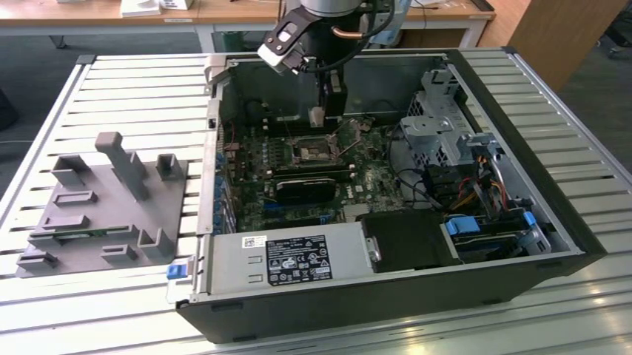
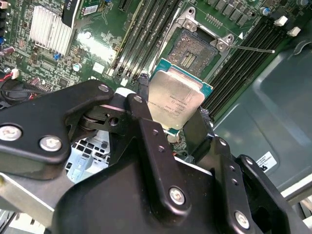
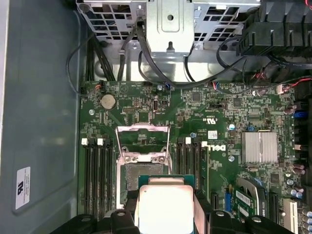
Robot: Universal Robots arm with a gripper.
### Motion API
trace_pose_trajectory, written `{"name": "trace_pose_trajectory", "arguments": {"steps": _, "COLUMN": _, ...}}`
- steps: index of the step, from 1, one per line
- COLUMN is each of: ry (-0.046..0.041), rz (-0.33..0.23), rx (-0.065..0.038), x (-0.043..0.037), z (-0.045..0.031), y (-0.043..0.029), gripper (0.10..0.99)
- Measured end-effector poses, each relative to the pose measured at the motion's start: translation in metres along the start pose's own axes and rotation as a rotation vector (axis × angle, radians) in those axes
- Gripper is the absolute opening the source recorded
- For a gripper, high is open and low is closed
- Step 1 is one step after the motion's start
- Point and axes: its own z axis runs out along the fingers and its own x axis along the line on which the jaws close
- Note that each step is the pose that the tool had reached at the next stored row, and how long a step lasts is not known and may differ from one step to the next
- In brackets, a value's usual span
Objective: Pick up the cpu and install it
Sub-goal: 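Place the cpu into insertion slot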
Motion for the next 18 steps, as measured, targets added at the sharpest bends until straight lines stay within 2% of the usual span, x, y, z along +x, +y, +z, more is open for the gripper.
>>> {"name": "trace_pose_trajectory", "arguments": {"steps": 5, "ry": 0.0000, "rz": 0.000, "rx": 0.004, "x": 0.0000, "z": 0.0048, "y": -0.0003, "gripper": 0.533}}
{"name": "trace_pose_trajectory", "arguments": {"steps": 14, "ry": 0.0007, "rz": 0.000, "rx": 0.004, "x": 0.0001, "z": 0.0118, "y": -0.0007, "gripper": 0.533}}
{"name": "trace_pose_trajectory", "arguments": {"steps": 18, "ry": 0.0011, "rz": -0.005, "rx": 0.004, "x": 0.0030, "z": 0.0161, "y": -0.0010, "gripper": 0.533}}
